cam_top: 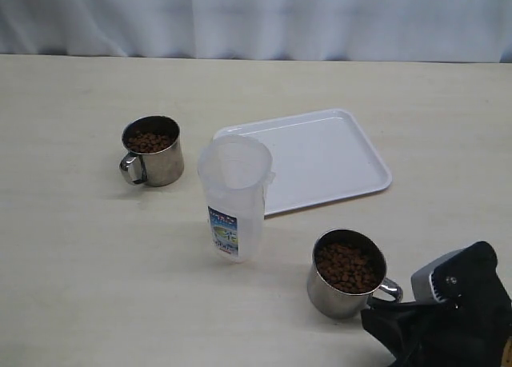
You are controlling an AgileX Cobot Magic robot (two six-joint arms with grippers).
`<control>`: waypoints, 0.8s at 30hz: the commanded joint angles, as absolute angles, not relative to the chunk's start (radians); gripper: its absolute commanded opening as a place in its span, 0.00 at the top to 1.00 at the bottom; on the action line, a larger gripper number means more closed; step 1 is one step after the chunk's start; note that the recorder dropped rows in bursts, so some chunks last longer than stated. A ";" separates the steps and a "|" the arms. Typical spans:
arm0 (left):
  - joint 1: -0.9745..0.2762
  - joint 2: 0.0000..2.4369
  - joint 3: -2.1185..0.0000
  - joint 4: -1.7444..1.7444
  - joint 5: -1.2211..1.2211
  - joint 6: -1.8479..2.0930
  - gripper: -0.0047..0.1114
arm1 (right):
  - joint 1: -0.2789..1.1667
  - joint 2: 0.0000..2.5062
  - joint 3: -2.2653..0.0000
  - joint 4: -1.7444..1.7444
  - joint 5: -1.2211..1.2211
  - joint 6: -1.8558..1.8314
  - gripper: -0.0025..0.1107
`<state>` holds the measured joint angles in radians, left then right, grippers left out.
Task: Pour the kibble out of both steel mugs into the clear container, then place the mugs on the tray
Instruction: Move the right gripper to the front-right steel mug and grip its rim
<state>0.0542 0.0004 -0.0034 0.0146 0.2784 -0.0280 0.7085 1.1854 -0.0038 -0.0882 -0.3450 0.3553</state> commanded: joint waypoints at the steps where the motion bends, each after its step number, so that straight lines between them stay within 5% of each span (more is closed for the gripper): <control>1: 0.046 0.000 0.000 0.014 0.276 -0.031 0.96 | 0.712 1.232 0.000 0.098 -0.392 0.197 0.77; 11: 0.046 0.000 0.000 0.014 0.274 -0.031 0.96 | 0.712 1.301 0.000 0.186 -0.520 0.073 0.40; 24: 0.046 0.000 0.000 0.014 0.274 -0.031 0.96 | 0.712 1.437 -0.052 0.134 -0.528 0.057 0.36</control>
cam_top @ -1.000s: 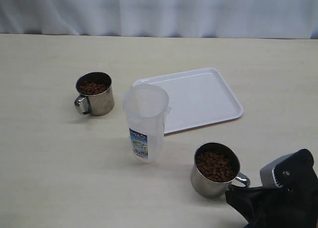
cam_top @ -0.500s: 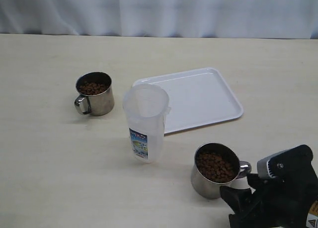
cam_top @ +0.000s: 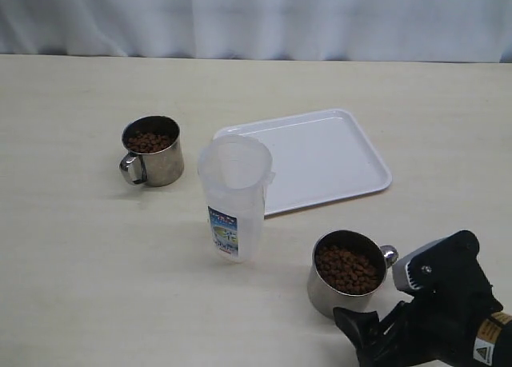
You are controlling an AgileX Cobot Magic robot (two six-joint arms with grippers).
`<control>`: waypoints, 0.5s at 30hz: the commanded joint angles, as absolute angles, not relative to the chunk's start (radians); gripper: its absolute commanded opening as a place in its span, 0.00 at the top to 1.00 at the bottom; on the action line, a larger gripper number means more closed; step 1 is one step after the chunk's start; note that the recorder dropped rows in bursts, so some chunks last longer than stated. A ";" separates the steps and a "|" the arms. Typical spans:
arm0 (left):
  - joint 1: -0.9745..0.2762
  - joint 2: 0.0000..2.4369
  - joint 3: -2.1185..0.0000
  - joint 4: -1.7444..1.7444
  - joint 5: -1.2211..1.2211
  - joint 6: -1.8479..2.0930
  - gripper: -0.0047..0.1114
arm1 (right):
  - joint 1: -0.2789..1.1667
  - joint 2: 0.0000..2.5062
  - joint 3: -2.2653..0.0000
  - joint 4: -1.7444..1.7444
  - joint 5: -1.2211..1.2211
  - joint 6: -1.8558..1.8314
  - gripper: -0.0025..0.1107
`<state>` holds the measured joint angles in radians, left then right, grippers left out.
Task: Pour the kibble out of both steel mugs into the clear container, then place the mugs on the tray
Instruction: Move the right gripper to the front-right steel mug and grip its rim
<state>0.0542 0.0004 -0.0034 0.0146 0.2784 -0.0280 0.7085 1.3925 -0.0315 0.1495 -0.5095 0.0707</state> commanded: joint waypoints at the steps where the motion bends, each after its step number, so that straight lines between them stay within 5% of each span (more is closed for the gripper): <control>1: 0.046 0.000 0.000 0.014 0.274 -0.031 0.96 | 0.712 1.452 -0.059 0.134 -0.533 0.057 0.36; 15: 0.046 0.000 0.000 0.014 0.274 -0.031 0.96 | 0.712 1.646 -0.105 0.115 -0.774 0.019 0.27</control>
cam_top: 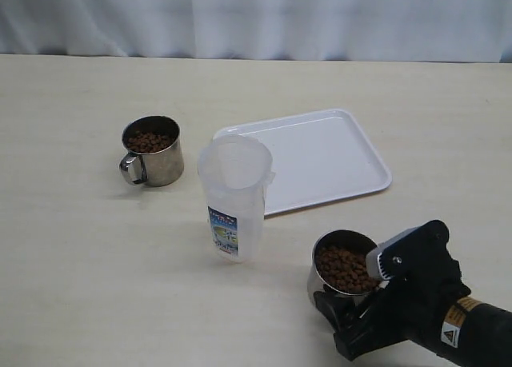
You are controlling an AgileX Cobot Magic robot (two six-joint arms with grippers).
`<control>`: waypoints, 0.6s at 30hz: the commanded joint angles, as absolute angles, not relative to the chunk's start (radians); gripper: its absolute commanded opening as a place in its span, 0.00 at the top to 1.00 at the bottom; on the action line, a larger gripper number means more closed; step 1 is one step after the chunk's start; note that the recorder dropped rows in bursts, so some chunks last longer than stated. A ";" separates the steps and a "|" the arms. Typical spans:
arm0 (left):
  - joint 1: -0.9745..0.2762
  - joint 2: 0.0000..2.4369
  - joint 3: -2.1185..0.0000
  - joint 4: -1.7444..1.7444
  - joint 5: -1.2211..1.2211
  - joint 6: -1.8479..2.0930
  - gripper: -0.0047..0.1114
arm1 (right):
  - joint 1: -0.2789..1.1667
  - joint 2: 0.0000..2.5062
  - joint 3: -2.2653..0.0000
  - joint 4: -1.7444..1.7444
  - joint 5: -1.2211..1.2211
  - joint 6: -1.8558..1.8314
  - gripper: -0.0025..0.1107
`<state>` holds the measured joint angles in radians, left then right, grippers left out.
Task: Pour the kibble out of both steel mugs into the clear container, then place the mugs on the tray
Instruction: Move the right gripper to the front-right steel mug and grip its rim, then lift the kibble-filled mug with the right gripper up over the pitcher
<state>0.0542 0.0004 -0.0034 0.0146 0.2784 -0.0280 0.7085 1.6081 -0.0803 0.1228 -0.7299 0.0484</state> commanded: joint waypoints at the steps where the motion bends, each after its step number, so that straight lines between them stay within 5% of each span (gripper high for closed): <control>1: 0.046 0.000 0.000 0.014 0.274 -0.031 0.96 | 0.712 1.659 -0.114 0.117 -0.775 0.019 0.27; 18: 0.046 0.000 0.000 0.014 0.276 -0.031 0.96 | 0.712 1.758 -0.170 0.120 -0.804 0.056 0.27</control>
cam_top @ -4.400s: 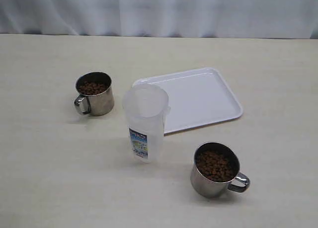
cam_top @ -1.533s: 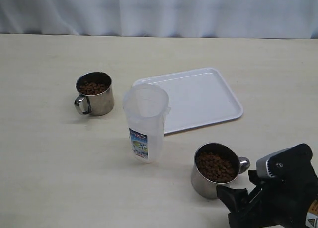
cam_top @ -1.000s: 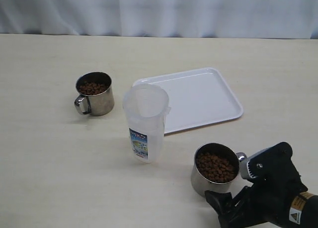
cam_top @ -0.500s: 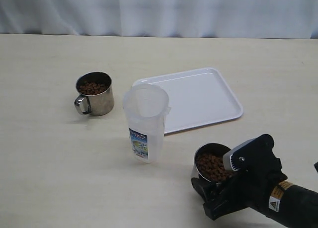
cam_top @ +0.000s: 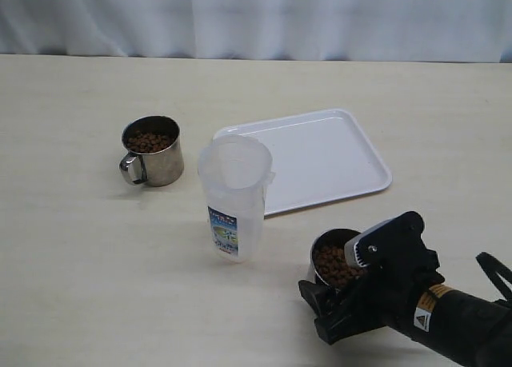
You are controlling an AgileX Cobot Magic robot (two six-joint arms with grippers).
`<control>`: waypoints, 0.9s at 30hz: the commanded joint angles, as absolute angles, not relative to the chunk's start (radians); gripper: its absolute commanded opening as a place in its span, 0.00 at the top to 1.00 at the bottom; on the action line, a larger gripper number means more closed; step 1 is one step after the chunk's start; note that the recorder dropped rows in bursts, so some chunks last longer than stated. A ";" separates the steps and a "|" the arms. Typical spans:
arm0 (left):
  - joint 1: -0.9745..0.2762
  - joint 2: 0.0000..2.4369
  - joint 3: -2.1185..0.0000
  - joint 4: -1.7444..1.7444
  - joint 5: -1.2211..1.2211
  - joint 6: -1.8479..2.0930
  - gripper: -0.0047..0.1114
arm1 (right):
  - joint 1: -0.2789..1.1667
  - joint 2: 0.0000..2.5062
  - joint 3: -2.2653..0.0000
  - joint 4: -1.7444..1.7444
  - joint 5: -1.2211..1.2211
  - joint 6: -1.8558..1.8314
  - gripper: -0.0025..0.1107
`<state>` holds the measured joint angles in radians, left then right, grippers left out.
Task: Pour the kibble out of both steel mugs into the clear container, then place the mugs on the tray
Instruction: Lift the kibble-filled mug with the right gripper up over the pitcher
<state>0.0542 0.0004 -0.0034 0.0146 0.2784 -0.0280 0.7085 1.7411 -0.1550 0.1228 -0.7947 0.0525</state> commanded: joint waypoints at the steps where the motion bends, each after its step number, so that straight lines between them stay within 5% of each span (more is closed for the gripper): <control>1: 0.046 0.000 0.000 0.014 0.276 -0.031 0.96 | 0.712 1.759 -0.172 0.120 -0.804 0.056 0.27; 6: 0.046 0.000 0.000 0.014 0.276 -0.031 0.96 | 0.712 1.759 -0.174 0.123 -0.804 0.051 0.34; 8: 0.046 0.000 0.000 0.014 0.276 -0.031 0.96 | 0.712 1.759 -0.174 0.150 -0.809 0.045 0.49; 10: 0.046 0.000 0.000 0.014 0.269 -0.031 0.96 | 0.712 1.759 -0.174 0.179 -0.827 0.022 0.82; 12: 0.046 0.000 0.000 0.014 0.271 -0.031 0.96 | 0.712 1.759 -0.174 0.179 -0.838 0.000 0.94; 27: 0.046 0.000 0.000 0.014 0.271 -0.031 0.96 | 0.712 1.446 -0.209 0.337 -0.619 -0.204 0.94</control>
<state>0.0542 0.0004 -0.0034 0.0146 0.2784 -0.0280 0.7085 1.5244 -0.1792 0.2708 -0.6778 -0.1075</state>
